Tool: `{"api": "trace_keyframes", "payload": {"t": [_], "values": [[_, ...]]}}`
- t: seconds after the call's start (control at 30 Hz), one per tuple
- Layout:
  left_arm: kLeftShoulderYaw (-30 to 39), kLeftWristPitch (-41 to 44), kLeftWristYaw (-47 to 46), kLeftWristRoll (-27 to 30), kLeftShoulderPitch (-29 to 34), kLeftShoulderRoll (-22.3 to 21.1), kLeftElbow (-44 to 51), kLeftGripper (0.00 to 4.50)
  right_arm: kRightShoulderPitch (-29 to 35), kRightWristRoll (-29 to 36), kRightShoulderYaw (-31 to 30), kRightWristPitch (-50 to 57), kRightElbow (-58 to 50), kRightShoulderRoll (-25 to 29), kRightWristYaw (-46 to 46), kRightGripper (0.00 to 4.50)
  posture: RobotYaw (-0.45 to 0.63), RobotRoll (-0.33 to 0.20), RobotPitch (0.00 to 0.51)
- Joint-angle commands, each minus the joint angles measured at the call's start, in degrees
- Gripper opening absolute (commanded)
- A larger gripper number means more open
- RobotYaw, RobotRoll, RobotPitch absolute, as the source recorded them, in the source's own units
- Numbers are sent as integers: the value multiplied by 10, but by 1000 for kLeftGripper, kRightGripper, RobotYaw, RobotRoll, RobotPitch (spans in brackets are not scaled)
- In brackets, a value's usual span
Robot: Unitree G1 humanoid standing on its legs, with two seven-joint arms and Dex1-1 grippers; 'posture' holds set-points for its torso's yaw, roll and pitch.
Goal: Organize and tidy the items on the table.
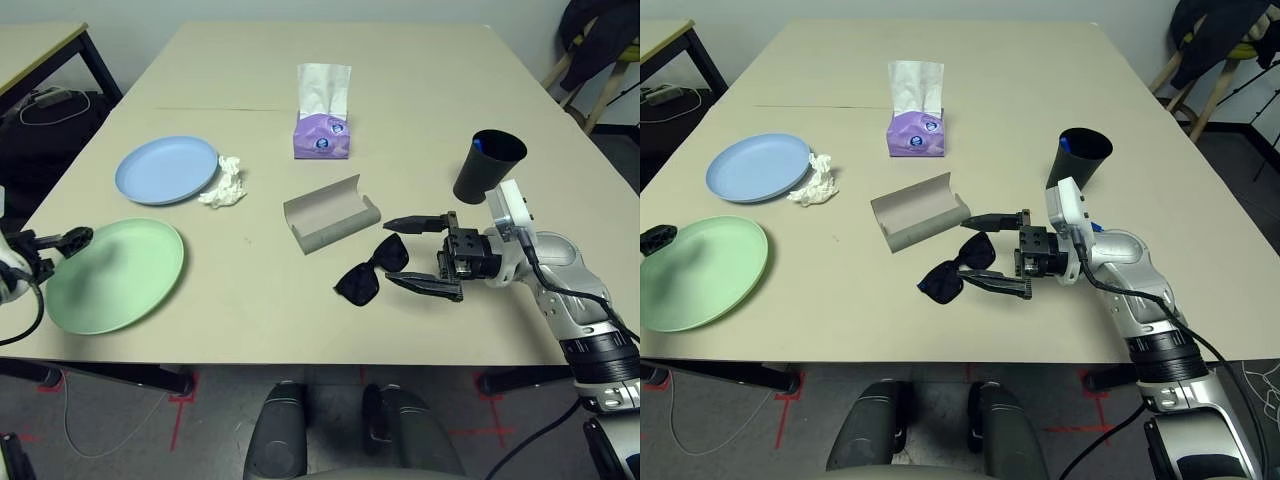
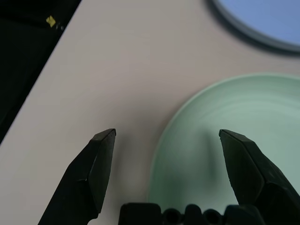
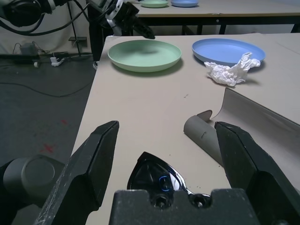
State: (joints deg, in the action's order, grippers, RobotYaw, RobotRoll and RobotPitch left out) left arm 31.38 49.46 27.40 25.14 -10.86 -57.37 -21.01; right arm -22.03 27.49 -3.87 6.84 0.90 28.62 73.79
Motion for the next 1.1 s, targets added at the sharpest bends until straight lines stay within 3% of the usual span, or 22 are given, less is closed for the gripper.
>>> {"api": "trace_keyframes", "payload": {"t": [0.03, 0.33, 0.37, 0.43, 0.77, 1.1], "values": [[-1, 6, 9, -10, 17, 4, -8, 4500, 3, -3, -3, -5, -10, -1, -5, 4481, 177, 0, 122], [-13, -8, 19, -26, 28, 4, -36, 4500, -2, -6, -4, -10, -11, -6, -13, 4481, 171, 0, 121], [-12, -8, 17, -28, 27, 5, -40, 4317, -2, -6, -4, -11, -12, -6, -14, 4498, 171, 0, 121], [-10, -11, 16, -31, 26, 4, -45, 3908, -1, -6, -4, -12, -13, -6, -16, 4500, 168, 0, 121], [20, 13, 28, -14, 41, 4, -16, 46, 4, -10, -6, -12, -21, -7, -26, 4500, 163, 0, 118], [109, 100, 18, 44, 37, 13, 98, 16, -4, -18, -11, -20, -7, -13, -26, 4500, 186, 0, 113]]}}
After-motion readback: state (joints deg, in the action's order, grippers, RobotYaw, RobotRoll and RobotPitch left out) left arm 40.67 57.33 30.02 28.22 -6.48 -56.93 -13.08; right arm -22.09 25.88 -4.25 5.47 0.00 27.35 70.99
